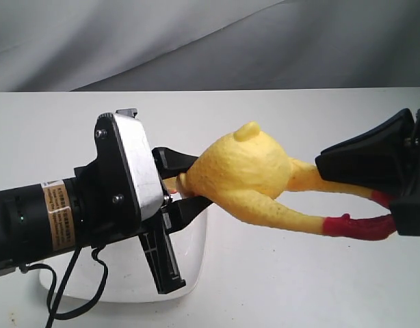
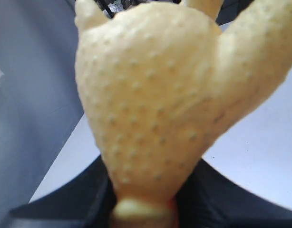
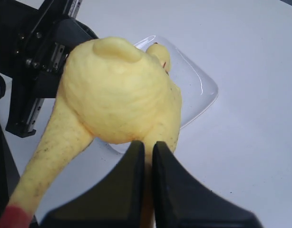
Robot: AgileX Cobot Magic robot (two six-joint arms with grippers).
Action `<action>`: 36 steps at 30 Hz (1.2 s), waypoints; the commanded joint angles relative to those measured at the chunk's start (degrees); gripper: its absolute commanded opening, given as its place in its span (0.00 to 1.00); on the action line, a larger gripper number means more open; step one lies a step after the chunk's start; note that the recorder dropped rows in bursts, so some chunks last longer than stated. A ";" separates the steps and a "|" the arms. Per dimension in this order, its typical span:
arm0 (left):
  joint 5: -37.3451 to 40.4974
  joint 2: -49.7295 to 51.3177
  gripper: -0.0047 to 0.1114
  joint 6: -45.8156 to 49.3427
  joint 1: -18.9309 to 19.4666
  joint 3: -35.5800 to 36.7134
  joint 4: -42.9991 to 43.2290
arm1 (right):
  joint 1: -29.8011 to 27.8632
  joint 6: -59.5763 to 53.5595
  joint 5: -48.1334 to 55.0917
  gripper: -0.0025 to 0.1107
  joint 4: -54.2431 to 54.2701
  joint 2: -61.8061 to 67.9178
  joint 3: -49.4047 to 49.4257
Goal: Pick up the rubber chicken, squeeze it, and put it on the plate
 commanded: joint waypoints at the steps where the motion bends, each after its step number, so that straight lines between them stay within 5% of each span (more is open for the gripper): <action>1: 0.40 -0.12 0.06 -0.79 -0.21 -0.33 -0.74 | 0.25 -0.27 -0.97 0.02 1.83 -0.36 -0.14; 4: 0.69 -0.12 0.20 -0.79 -0.21 -0.33 -0.74 | 0.25 -0.27 -0.97 0.02 1.83 -0.36 -0.14; 9: 4.74 -1.15 0.67 -1.64 -0.21 -0.33 -2.59 | 0.25 -0.27 -0.97 0.02 1.83 -0.36 -0.14; 11: 7.14 -2.91 0.74 -3.14 -0.21 -0.33 -5.91 | 0.25 -0.38 -1.33 0.02 1.83 -0.36 -0.14; 22: 17.61 -27.48 0.47 -11.97 -0.21 -0.33 -6.66 | 0.25 -5.35 -4.39 0.02 8.40 3.82 -0.14; 29: 26.48 -46.25 0.04 -18.12 -0.21 -0.33 -5.09 | 6.43 -26.20 -6.52 0.02 27.62 12.90 -0.14; 36: 43.21 -55.84 0.04 -18.12 -0.21 -0.33 -4.63 | 18.07 -35.68 -29.33 0.02 31.72 22.88 -0.14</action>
